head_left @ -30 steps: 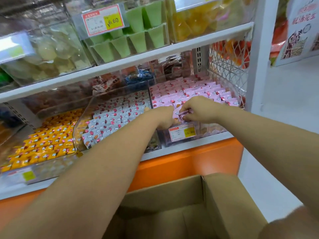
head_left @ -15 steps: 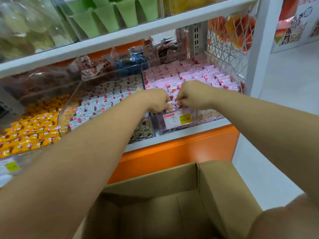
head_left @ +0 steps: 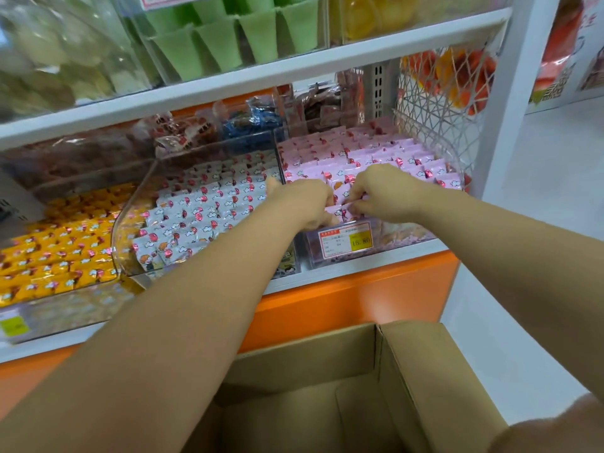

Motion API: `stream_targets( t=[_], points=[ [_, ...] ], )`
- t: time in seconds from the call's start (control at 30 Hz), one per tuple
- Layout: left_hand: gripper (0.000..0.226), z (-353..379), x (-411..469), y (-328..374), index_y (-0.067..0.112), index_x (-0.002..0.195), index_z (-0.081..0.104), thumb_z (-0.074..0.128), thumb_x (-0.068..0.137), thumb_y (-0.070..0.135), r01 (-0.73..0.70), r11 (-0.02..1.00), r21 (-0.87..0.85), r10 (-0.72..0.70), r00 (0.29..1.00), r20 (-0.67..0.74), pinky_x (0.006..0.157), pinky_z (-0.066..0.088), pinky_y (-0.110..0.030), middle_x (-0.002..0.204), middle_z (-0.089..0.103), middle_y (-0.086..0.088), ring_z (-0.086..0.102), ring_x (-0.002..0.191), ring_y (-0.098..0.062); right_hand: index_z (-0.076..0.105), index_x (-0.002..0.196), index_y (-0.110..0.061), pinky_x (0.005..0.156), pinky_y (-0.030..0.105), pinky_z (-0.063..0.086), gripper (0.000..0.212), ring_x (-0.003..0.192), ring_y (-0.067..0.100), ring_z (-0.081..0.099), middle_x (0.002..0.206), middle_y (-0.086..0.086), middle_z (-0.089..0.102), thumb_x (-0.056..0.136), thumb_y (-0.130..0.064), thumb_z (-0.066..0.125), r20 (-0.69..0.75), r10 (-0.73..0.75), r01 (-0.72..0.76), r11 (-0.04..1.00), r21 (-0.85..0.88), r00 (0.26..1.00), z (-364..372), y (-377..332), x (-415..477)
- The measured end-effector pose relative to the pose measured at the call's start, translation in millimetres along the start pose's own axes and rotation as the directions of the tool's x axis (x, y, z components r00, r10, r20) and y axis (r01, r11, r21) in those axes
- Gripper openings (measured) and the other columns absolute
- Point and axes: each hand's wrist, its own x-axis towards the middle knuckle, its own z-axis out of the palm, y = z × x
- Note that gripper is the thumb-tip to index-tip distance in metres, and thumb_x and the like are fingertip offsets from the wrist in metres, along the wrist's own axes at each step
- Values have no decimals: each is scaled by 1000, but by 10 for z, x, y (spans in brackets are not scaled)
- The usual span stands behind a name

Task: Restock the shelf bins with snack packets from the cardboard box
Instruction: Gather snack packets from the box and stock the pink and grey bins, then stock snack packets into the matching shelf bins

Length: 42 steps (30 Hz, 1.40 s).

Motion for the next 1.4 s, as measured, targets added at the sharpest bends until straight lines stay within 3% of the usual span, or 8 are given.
stream_targets(
  t=[0.3,0.43,0.6,0.73,0.93,1.03,1.23,1.4],
  points=[
    [38,14,-79,6,29,125,54,50,94,49,-7,1000,26,8,999,-34,105,16,-49,122,59,4,49,119,-23,71,105,-8,85,39,43,20,102,35,53,108,15,60,87,-9,61,-317,15,-14,1000,7,948,245,-60,-207],
    [29,127,-344,-75,37,121,59,53,93,44,-48,987,-155,-8,939,-344,104,19,-44,123,58,5,45,121,-20,71,102,-7,76,32,38,18,97,33,54,100,12,63,86,-6,62,-449,-18,50,997,59,893,203,-121,-487],
    [17,601,-1012,-370,21,105,68,55,94,17,-280,814,-509,-104,791,-603,90,43,-30,103,63,5,55,99,-15,70,103,-12,78,33,50,18,81,17,59,98,4,69,90,-11,58,-364,74,18,970,243,928,397,-391,-805],
    [18,1226,-1530,-724,21,101,68,56,93,11,-186,754,-630,-208,843,-497,78,41,-10,100,63,7,54,87,-6,70,104,-15,81,32,50,18,83,17,62,96,2,70,90,-13,58,-234,74,1,951,308,969,814,-700,-928],
    [15,2138,-2165,-1310,46,103,57,45,94,43,163,788,-594,-355,909,-221,74,52,-30,100,62,21,57,86,-2,68,107,-19,85,28,50,20,93,14,63,101,-2,69,91,-14,57,39,22,-34,942,334,999,1707,-1066,-1033],
    [18,2479,-2286,-1467,44,107,59,46,97,38,273,742,-613,-353,936,-10,72,43,-5,99,59,22,56,90,-1,64,116,-22,86,24,49,26,94,10,61,102,-5,66,93,-14,55,196,44,-112,930,351,980,2100,-1176,-1045],
    [25,2884,-2104,-1408,20,119,62,50,97,19,377,625,-683,-330,921,207,79,41,-13,112,64,3,58,98,-8,58,124,-19,78,21,44,32,85,11,60,94,-4,64,92,-15,57,559,90,-301,906,298,824,2906,-1112,-1109],
    [40,3249,-2063,-1227,18,135,49,55,96,25,509,625,-593,-108,808,580,97,43,-25,134,55,-2,54,118,-15,48,135,-19,90,25,45,47,107,18,59,124,5,61,90,-17,60,779,117,-391,904,174,616,3418,-1021,-1266]
  ],
)
